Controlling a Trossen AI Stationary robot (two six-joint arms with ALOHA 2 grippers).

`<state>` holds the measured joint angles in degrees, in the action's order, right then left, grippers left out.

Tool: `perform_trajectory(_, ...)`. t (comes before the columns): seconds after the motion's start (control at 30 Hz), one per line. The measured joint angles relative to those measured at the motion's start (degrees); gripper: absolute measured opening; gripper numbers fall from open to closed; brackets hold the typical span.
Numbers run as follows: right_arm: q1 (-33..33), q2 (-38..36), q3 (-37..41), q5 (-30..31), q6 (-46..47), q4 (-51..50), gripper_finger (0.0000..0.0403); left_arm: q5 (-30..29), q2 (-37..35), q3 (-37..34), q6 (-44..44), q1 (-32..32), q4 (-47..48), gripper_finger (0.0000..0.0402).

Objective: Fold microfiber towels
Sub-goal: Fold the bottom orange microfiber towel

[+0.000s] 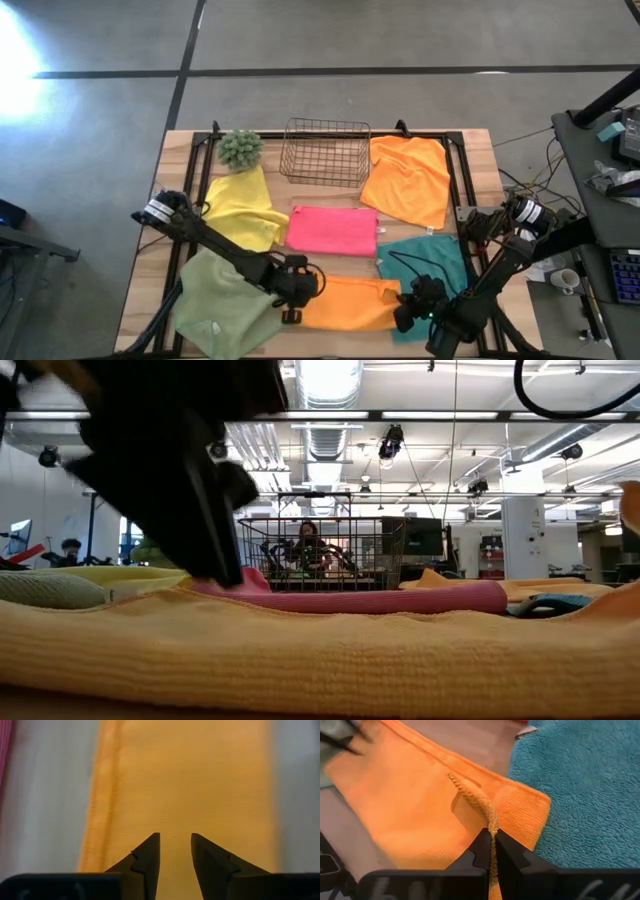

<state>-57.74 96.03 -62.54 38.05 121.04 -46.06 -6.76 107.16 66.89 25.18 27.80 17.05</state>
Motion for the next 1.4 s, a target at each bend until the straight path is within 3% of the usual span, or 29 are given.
perform_trajectory(0.37,-0.02,-0.02,0.07,3.4,0.71,-2.14,0.0009,0.12,5.79,-0.27,14.37,-1.8,1.05,0.0095)
perform_trajectory(0.83,-0.4,0.0,0.75,0.96,6.48,-9.31,0.0009,-0.19,6.62,-0.81,29.93,-0.29,6.3,0.0095)
perform_trajectory(1.17,1.95,0.37,1.84,0.99,-0.98,-7.08,0.0017,-0.36,4.81,-0.76,28.2,-0.05,6.39,0.0095)
perform_trajectory(1.4,1.83,-0.75,1.83,0.47,-1.96,-7.05,0.0083,-0.4,1.42,-0.85,25.05,0.01,6.89,0.0095)
